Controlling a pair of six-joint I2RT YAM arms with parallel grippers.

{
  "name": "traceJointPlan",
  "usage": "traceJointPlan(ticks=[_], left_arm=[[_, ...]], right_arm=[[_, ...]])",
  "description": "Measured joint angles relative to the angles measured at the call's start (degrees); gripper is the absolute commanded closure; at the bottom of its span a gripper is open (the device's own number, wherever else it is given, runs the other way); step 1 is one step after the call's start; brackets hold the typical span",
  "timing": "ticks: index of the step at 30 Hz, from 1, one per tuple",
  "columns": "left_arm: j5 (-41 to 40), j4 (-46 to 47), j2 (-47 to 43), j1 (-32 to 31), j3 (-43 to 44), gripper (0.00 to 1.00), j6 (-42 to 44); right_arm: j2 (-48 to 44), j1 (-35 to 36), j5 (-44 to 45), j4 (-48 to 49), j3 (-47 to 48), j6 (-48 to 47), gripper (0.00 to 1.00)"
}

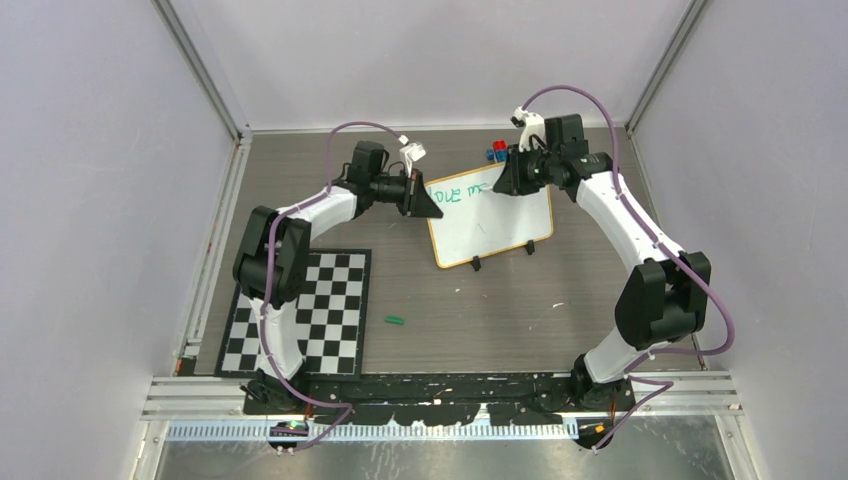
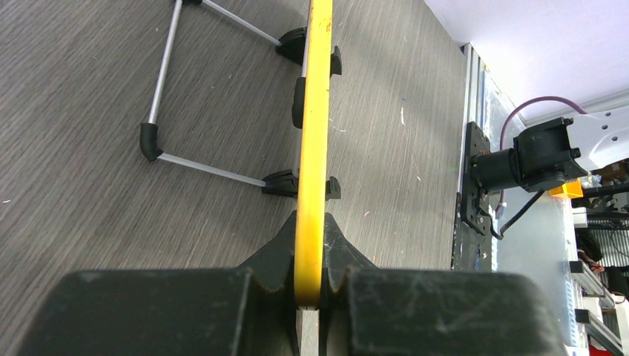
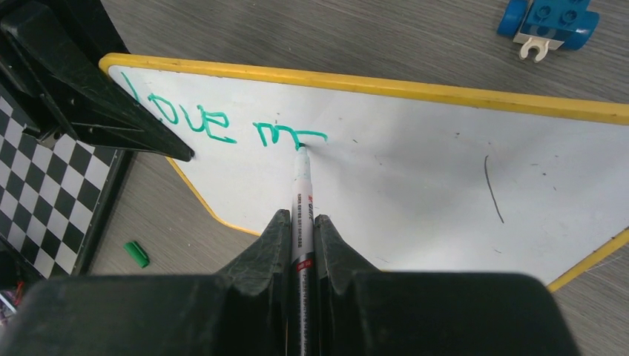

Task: Write a sentence on the whiteboard

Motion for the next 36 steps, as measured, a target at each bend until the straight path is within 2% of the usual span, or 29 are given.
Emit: traceJointPlan(ticks=[36], left_arm=[[0.00, 0.50, 0.00, 0.00, -0.22, 1.00, -0.22]], right_arm=[[-0.57, -1.68, 0.85, -0.42, -0.46, -0.63, 1.00]])
